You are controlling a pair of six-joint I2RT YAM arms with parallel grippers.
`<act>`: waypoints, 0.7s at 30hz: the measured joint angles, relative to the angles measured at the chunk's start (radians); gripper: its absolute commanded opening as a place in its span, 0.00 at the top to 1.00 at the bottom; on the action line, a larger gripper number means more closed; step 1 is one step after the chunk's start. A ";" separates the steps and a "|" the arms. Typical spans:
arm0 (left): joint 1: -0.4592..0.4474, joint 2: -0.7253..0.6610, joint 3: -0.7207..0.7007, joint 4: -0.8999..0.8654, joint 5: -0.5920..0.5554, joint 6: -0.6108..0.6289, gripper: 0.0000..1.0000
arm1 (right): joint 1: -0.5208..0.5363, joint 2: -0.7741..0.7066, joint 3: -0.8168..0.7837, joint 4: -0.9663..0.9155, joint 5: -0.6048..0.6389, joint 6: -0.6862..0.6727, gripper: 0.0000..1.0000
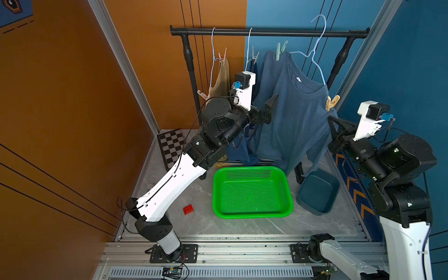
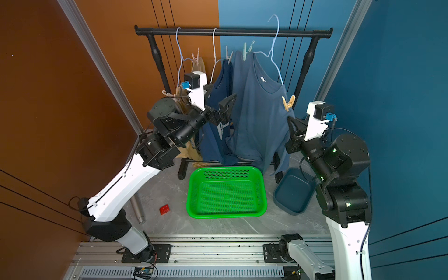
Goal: Remove the clothespins securing t-shirts to the hanger
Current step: Pick up the hanger from the clothes rail.
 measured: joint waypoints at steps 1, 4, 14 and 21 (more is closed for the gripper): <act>0.000 -0.011 -0.018 0.000 -0.001 -0.003 0.02 | 0.000 -0.007 -0.006 -0.008 -0.005 0.001 1.00; 0.000 -0.042 -0.066 0.000 -0.006 -0.010 0.02 | 0.000 -0.034 -0.034 -0.027 -0.017 0.004 1.00; -0.008 -0.133 -0.208 -0.001 -0.033 -0.029 0.02 | 0.000 -0.150 -0.090 -0.091 -0.036 0.019 1.00; -0.008 -0.187 -0.272 -0.004 -0.051 -0.030 0.02 | 0.000 -0.196 -0.074 -0.117 -0.044 0.019 1.00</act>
